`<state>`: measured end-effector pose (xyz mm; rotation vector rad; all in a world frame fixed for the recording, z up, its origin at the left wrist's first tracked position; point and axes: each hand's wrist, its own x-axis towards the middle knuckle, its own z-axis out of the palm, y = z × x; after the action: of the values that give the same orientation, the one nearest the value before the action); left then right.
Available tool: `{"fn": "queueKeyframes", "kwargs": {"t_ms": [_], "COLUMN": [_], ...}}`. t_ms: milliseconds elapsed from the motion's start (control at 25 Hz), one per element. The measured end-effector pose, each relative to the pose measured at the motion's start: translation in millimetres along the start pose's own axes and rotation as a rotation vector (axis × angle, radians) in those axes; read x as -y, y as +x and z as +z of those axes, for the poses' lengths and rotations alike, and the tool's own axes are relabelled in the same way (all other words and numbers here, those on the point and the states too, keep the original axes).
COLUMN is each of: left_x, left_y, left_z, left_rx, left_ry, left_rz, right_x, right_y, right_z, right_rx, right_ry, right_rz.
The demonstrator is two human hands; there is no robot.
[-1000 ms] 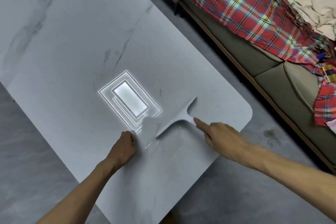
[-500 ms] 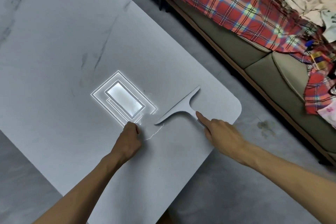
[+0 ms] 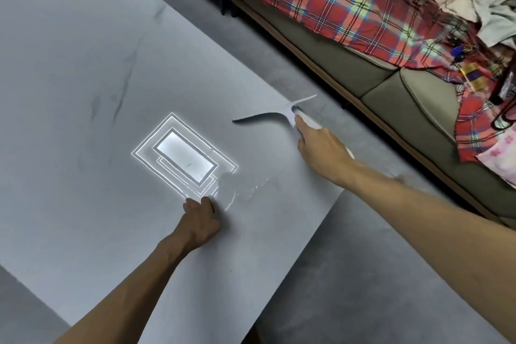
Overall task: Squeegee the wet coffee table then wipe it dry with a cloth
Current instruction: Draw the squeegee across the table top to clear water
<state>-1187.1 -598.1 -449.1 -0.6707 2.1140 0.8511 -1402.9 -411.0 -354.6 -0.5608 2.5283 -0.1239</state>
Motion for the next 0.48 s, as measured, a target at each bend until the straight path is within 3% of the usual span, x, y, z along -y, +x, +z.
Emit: {"fn": "queueKeyframes", "kwargs": {"t_ms": [320, 480], "left_x": [4, 4], "left_y": [-1, 0], "left_z": [-3, -8], "left_rx": [0.036, 0.035], "left_ry": [0.012, 0.020], "left_rz": [0.008, 0.038], "right_x": [-42, -42], "right_y": [-122, -94], "right_z": [31, 8], "right_rx": [0.266, 0.101], "right_ry": [-0.095, 0.050], "right_rz": [0.026, 0.074]}}
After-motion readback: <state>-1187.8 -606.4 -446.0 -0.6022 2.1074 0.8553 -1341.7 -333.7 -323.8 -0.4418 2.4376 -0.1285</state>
